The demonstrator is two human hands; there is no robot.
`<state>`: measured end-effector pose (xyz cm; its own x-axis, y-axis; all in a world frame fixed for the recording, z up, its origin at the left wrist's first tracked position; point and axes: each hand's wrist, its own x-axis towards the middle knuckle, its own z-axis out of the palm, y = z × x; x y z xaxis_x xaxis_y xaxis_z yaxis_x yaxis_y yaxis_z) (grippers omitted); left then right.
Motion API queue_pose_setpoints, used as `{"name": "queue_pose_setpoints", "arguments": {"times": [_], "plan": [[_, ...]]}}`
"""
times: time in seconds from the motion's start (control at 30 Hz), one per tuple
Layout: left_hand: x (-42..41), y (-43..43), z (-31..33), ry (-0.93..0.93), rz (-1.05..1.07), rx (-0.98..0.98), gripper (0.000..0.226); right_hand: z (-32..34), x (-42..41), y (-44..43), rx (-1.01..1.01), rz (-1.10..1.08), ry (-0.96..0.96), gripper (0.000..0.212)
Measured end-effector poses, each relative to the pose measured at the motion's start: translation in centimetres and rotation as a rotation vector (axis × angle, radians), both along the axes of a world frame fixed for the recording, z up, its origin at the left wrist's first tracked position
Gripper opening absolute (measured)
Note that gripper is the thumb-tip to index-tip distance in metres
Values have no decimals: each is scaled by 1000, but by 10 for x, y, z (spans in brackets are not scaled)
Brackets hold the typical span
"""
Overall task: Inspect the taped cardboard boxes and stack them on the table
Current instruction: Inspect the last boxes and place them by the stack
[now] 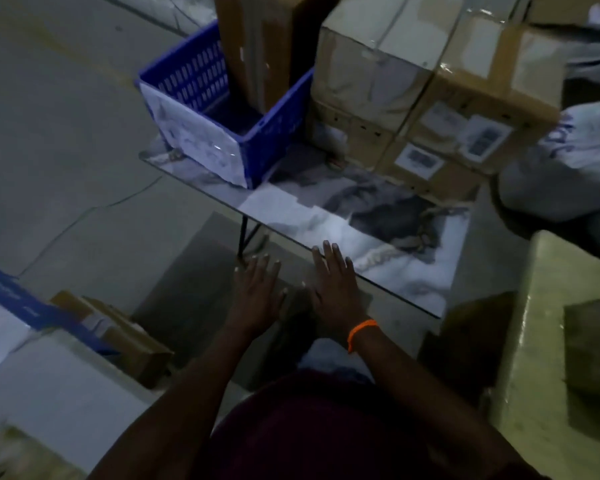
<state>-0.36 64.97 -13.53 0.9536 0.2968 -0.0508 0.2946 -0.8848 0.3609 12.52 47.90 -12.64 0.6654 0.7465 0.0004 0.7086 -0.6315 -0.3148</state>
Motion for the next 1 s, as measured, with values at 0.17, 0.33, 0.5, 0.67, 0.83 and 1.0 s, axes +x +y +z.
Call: {"name": "queue_pose_setpoints", "arguments": {"times": [0.17, 0.33, 0.5, 0.67, 0.83, 1.0], "plan": [[28, -61, 12, -10, -150, -35, 60, -16, -18, -96, -4, -312, 124, 80], [61, -140, 42, 6, -319, -39, 61, -13, -21, -194, 90, -602, 119, 82], [100, -242, 47, 66, -520, -7, 65, 1, -20, -304, 238, -849, 64, 79], [125, -373, 47, 69, -762, 14, 59, 9, -14, -437, 346, -1047, -1, 74], [146, -483, 47, 105, -940, -2, 56, 19, 37, -562, 333, -1124, -89, 66], [184, -563, 49, 31, -1062, -12, 58, 23, 103, -659, 300, -1238, -64, 63]]}}
